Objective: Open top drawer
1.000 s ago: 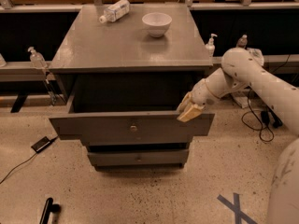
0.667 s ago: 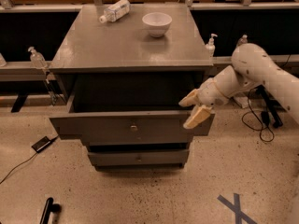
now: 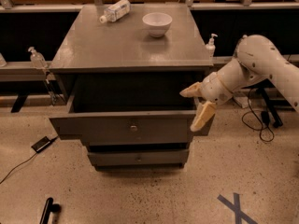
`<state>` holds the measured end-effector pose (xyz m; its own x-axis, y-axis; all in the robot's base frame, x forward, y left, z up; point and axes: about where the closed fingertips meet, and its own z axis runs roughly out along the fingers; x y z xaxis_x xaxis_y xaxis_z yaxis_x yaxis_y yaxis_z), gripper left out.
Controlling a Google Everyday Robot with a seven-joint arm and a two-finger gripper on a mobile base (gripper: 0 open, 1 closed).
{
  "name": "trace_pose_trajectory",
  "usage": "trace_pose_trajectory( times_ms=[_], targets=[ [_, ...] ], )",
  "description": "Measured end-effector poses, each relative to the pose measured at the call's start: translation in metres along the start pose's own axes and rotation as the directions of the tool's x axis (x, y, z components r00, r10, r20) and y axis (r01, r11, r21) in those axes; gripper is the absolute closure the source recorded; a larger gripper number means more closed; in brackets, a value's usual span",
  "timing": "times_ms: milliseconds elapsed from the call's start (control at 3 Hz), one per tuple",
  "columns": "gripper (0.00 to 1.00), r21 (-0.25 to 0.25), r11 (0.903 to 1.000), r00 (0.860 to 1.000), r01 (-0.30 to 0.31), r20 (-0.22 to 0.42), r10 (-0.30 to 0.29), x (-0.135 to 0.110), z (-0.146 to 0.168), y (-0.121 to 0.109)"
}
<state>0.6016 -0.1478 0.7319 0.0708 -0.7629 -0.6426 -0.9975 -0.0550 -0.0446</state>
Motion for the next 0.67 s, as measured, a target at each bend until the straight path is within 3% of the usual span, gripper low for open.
trace_pose_trajectory(
  times_ms=[667],
  targets=[
    [0.64, 0.044, 0.9981, 0.999, 0.043, 0.017, -0.044, 0.001, 0.027, -0.061]
  ],
)
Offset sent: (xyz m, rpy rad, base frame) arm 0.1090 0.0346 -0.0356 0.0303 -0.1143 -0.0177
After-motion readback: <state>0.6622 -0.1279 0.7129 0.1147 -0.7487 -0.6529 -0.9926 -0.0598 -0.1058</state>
